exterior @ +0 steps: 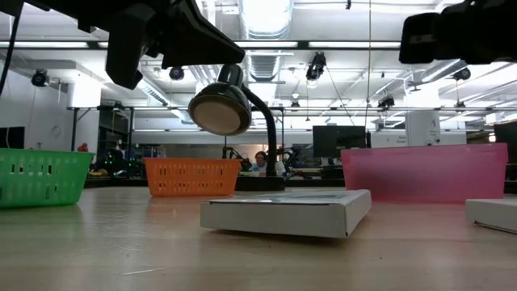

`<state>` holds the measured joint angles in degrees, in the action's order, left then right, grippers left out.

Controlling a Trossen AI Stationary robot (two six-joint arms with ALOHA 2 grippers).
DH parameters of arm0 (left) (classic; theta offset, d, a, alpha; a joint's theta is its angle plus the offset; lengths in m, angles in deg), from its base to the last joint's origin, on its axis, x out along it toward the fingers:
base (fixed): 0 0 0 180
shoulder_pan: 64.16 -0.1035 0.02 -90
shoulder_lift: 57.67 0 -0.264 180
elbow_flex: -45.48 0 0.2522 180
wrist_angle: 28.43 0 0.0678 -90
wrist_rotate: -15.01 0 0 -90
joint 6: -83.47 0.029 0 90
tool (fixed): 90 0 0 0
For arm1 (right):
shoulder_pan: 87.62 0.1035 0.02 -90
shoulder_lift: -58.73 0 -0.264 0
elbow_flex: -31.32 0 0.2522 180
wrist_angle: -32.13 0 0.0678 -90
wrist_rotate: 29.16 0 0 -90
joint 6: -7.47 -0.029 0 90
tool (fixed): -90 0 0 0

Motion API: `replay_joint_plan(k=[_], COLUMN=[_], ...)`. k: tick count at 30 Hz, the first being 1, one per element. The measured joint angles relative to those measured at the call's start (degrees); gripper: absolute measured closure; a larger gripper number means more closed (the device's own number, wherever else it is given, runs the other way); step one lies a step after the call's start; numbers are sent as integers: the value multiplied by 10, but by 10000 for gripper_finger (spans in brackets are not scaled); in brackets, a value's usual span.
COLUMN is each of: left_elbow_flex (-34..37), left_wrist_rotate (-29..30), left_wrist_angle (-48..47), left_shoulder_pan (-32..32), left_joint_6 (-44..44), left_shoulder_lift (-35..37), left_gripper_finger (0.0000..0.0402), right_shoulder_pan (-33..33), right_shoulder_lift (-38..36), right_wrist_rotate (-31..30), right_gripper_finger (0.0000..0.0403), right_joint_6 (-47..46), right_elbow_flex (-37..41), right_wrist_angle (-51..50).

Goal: Pick and place items into bin
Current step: Put the left card reader box into the orange bin

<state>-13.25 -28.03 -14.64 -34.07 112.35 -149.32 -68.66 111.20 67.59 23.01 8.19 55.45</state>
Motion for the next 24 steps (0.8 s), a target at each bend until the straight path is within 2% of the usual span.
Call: replay_joint_plan(k=[6, 14, 19, 24], left_elbow_flex=[0, 0, 0, 0], left_wrist_rotate=[0, 0, 0, -1], left_wrist_angle=[4, 4, 2, 1], left_shoulder_pan=[-1, -1, 0, 0], left_joint_6=[0, 0, 0, 0], left_shoulder_lift=[0, 0, 0, 0], left_gripper_finger=[400, 400, 400, 400], right_shoulder_pan=[-1, -2, -20, -33], right_shoulder_lift=[93, 264, 327, 363], right_wrist_rotate=[-12, -10, -7, 26], right_gripper_finger=[393, 388, 347, 269], right_joint_6=[-44, 12, -11, -28], right_elbow_flex=[-49, -137, -186, -236], right_wrist_angle=[-8, -9, -40, -153])
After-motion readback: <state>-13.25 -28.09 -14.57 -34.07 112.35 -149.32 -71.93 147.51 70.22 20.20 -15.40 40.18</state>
